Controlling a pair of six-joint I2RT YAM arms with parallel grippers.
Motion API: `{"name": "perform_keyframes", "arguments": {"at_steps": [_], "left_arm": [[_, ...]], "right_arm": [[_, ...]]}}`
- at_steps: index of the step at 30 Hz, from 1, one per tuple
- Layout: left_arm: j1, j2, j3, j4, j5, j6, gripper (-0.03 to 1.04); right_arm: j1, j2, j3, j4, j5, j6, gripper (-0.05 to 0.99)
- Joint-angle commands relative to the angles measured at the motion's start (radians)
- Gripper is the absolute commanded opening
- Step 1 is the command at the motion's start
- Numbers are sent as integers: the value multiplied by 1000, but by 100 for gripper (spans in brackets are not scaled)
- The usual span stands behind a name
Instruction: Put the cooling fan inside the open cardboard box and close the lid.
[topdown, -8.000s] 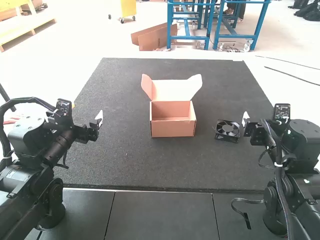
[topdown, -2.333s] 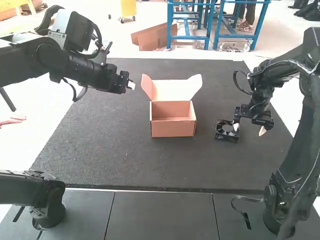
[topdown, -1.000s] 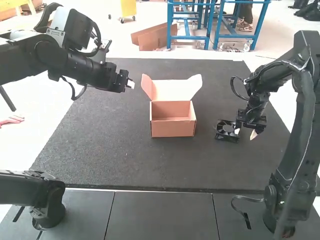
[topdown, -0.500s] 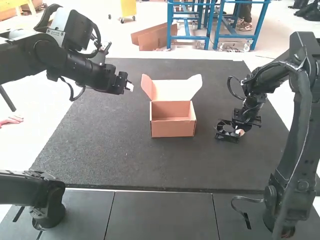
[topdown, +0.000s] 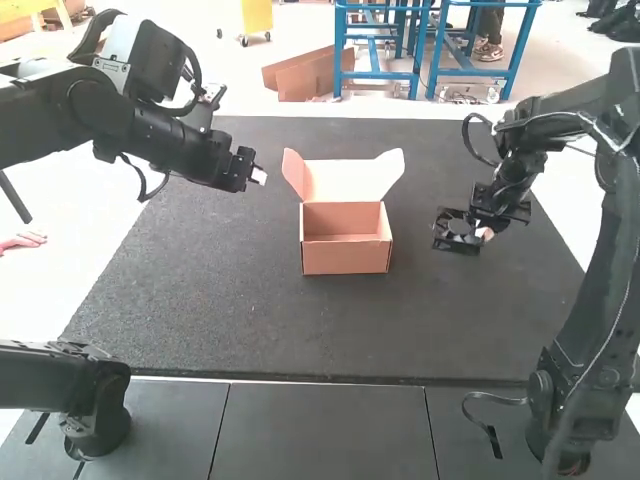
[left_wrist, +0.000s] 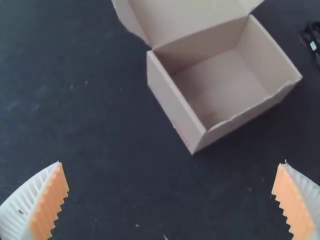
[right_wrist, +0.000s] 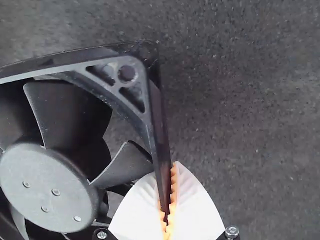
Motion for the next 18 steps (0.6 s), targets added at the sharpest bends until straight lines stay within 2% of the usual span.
{"name": "perform_keyframes", "arguments": {"at_steps": [1,7,18], "left_arm": [[-6,-17,15,3,0,36,97],[-4,-40,-5,7,-3,67,97],[-1,-63,-25,15,-31,139,97]], "right_arm": [[16,-129,64,-47,-52,39,-1],[53,-273,84,-102,-93,65,-1],[200,-359,139,-190,-113,80,-1]]}}
